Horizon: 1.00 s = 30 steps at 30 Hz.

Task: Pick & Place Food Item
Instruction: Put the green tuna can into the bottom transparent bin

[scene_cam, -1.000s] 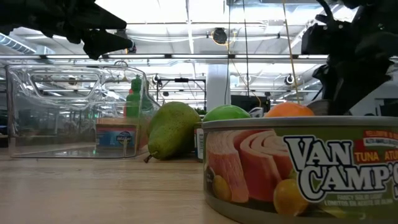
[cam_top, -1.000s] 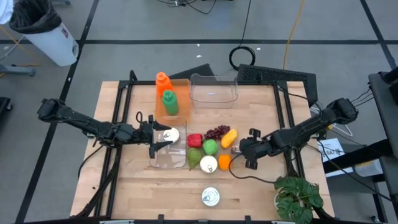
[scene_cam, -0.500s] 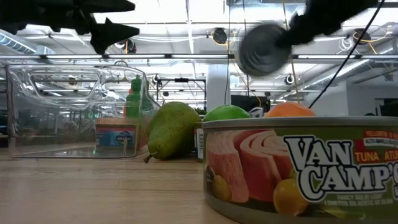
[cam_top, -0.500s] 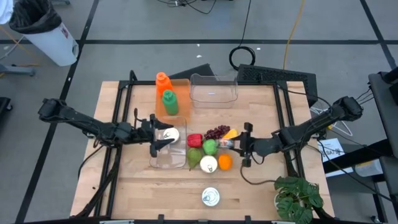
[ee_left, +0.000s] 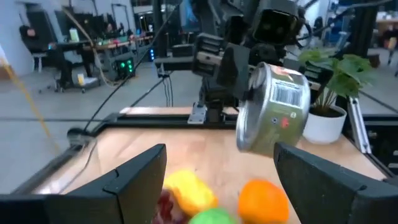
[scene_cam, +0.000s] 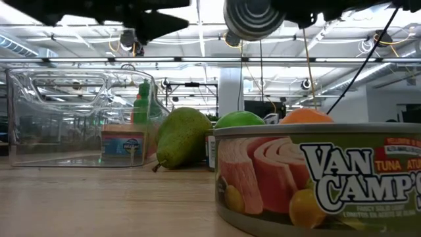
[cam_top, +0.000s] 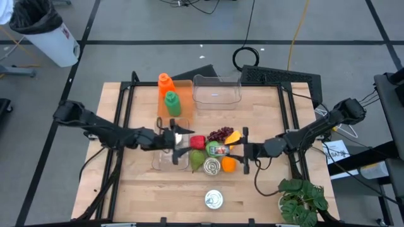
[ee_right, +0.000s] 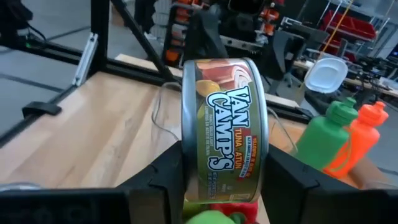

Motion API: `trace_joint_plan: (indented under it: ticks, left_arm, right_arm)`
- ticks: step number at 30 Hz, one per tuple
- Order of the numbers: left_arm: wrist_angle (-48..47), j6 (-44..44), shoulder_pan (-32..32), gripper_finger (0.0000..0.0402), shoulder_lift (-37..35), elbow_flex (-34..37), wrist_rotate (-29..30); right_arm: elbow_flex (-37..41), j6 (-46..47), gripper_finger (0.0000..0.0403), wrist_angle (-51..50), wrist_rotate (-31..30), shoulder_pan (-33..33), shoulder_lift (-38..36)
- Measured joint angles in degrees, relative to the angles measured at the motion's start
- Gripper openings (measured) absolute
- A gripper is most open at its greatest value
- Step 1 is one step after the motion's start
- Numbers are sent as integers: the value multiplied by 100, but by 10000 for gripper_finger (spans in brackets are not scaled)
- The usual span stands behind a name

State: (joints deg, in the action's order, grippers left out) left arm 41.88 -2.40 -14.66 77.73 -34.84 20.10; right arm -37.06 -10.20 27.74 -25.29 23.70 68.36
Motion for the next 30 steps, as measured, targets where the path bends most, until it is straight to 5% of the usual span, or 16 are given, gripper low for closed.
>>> trace_joint_plan:
  ticks: [7, 22, 25, 30]
  left_arm:
    - [5, -469, 0, 305, 917, -781, -599]
    - [-24, -793, 178, 302, 1570, -1450, -662]
    - [-160, -775, 231, 272, 1550, -1450, -1055]
    - [-152, -792, 260, 159, 1522, -1447, -1290]
  right_arm:
    - [2, -10, 146, 35, -10, 2, -2]
    - [2, -1, 146, 73, -6, -2, -2]
    - [2, 5, 146, 29, 5, 0, -2]
    - [2, 202, 147, -8, 33, -28, -4]
